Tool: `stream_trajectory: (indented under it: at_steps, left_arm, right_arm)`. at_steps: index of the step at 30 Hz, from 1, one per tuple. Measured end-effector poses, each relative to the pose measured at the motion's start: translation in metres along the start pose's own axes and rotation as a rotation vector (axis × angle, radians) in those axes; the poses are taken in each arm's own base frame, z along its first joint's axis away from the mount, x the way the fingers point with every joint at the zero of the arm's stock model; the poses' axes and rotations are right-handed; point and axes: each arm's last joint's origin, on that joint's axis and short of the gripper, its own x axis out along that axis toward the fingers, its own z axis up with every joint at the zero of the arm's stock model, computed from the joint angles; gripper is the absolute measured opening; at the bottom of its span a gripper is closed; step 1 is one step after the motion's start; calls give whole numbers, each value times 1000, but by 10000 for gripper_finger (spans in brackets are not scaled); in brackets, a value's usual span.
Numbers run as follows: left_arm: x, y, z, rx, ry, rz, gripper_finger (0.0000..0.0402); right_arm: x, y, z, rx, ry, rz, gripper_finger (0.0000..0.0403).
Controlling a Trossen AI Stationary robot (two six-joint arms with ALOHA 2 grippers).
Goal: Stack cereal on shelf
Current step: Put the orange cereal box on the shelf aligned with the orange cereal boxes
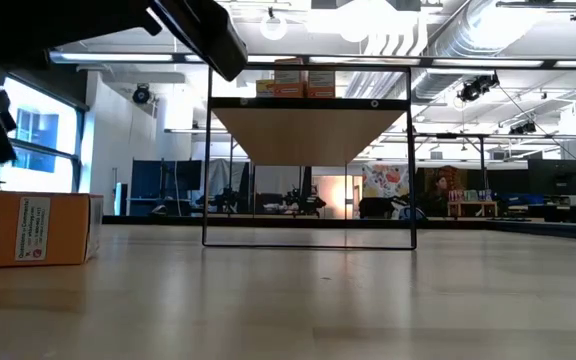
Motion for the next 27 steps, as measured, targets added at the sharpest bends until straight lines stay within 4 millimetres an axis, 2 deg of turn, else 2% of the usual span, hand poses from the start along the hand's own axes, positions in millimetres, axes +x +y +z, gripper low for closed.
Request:
stream_trajectory:
  at_steps: [3, 5, 10, 16, 20, 27]
  left_arm:
    - [-7, 18, 2, -53, 21, 248, 0]
    - [-3, 26, -3, -82, 54, 283, 0]
    - [16, 20, -19, -136, 90, 12, 0]
    - [29, 8, -28, -160, 127, -108, 0]
    - [34, -9, -34, -165, 144, -250, 0]
    - [38, -14, -56, -223, 214, -253, 0]
  right_arm:
    - [0, -1, 1, -14, -19, -25, 0]
    - [1, -4, 3, -10, -23, -33, 0]
    - [6, -13, 11, -15, -35, -49, 0]
    - [11, -19, 15, 8, -40, -42, 0]
    - [21, -19, 4, -1, 1, -18, 0]
    - [26, -18, -12, 16, 45, -37, 0]
